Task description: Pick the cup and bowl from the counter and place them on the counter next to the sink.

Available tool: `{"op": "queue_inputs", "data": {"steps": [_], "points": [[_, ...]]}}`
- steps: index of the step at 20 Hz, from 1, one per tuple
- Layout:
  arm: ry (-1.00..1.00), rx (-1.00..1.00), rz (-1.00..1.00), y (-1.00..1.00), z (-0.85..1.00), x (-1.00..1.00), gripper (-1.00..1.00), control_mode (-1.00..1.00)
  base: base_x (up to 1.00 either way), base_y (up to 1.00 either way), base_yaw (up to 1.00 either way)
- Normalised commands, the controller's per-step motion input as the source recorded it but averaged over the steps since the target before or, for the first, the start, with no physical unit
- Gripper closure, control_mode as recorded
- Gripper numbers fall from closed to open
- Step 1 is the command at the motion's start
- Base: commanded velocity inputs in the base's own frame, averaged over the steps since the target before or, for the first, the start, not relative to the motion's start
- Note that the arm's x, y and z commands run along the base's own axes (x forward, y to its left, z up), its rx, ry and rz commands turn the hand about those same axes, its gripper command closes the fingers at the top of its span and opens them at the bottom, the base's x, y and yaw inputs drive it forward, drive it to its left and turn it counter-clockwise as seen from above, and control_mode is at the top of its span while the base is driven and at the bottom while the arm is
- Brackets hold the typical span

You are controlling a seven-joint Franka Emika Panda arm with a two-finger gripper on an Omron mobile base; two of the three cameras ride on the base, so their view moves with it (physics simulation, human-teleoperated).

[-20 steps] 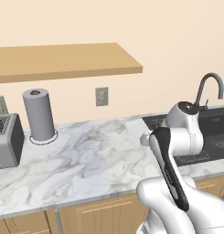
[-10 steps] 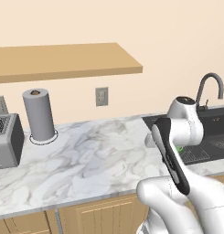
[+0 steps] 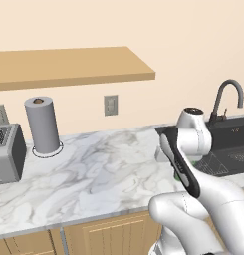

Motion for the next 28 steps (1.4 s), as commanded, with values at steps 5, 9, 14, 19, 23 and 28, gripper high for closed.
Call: {"op": "queue_inputs", "data": {"steps": [5,9,14,19,23,28], "points": [[0.0,0.0,-0.01,0.0,-0.28,0.23,1.0,-1.0,0.0,0.0,0.0],[0.0,0.0,-0.01,-0.01,-0.15,0.22,1.0,-1.0,0.0,0.0,0.0],[0.0,0.0,-0.02,-0.07,-0.23,0.27,1.0,-1.0,0.0,0.0,0.0],[0.0,0.0,-0.02,-0.07,-0.29,0.24,1.0,-1.0,0.0,0.0,0.0],[0.0,0.0,-0.01,-0.08,-0.36,0.17,1.0,-1.0,0.0,0.0,0.0],[0.0,0.0,-0.01,-0.05,-0.3,0.14,1.0,-1.0,0.0,0.0,0.0]]}}
